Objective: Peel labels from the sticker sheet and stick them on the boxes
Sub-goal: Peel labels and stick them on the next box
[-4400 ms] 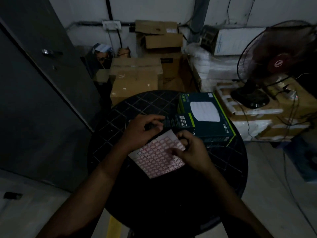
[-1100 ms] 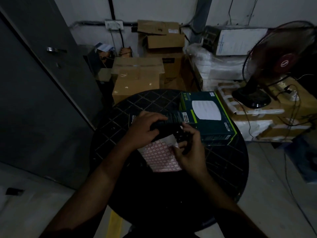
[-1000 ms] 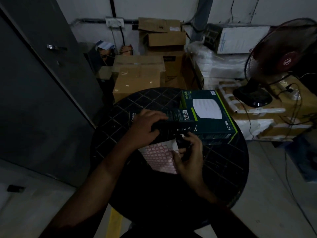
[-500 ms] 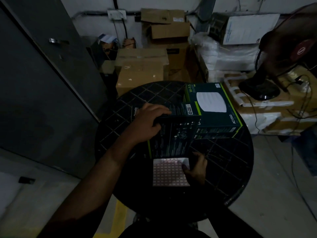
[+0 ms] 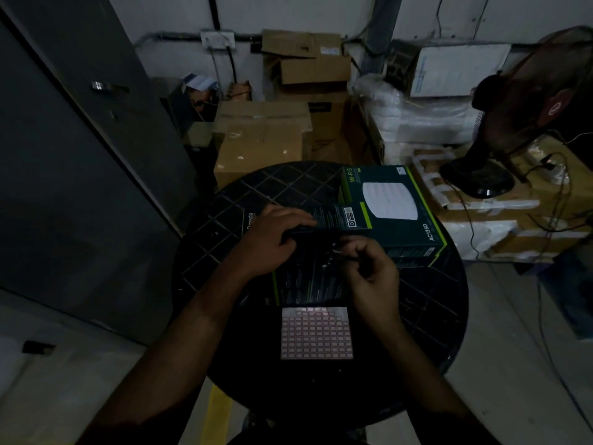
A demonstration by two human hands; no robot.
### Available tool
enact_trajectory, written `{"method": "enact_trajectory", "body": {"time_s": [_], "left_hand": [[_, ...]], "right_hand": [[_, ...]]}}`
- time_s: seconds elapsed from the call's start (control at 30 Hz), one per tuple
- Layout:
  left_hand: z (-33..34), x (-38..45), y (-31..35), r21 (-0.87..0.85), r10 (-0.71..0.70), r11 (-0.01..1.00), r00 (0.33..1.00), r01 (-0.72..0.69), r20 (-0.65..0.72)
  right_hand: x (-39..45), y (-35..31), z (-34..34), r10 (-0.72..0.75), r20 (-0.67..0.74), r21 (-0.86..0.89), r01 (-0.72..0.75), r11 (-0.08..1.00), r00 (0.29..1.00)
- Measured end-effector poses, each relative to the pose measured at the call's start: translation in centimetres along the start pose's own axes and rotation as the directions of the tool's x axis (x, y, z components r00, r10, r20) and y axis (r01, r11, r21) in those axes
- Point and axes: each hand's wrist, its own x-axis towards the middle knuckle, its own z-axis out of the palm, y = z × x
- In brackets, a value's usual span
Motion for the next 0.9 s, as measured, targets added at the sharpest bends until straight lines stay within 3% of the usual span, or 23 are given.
{"method": "enact_trajectory", "body": {"time_s": [0.1, 0.2, 0.33, 0.47, 0.6, 0.73, 0.9], "left_hand": [[0.0, -0.1, 0.0, -0.023, -0.015, 1.000, 1.000, 0.015, -0.012], [0.0, -0.2, 0.2, -0.045, -0.052, 0.998, 0.998, 0.050, -0.037], [-0.1, -0.2, 0.7, -0.058, -0.074, 0.996, 0.995, 0.070, -0.062], [-0.2, -0.4, 0.7, -0.053, -0.075, 0.996, 0.994, 0.071, -0.075], [-0.4, -0.5, 1.3, -0.021, -0.006, 1.000, 0.996, 0.004, -0.085], [-0.2, -0.4, 1.4, 0.019, -0.013, 1.000, 0.995, 0.015, -0.104], [-0.6, -0.3, 2.6, 0.007, -0.046, 0.999, 0.982, 0.048, -0.181]], "right_hand": [[2.8, -2.4, -0.7, 0.017, 0.215, -0.228, 0.033, 0.973, 0.976], [6.2, -4.2, -1.1, -0.023, 0.460, -0.403, 0.232, 0.885, 0.888], [10.1, -5.3, -0.5, 0.036, 0.652, -0.498, 0.391, 0.774, 0.758], [12.6, -5.2, 0.5, 0.136, 0.756, -0.554, 0.516, 0.654, 0.640], [13.3, -5.4, 1.4, 0.241, 0.810, -0.553, 0.556, 0.621, 0.535], [13.4, -5.4, 2.5, 0.299, 0.808, -0.577, 0.578, 0.577, 0.508], [13.2, -6.1, 3.4, 0.339, 0.800, -0.599, 0.676, 0.429, 0.494]]}}
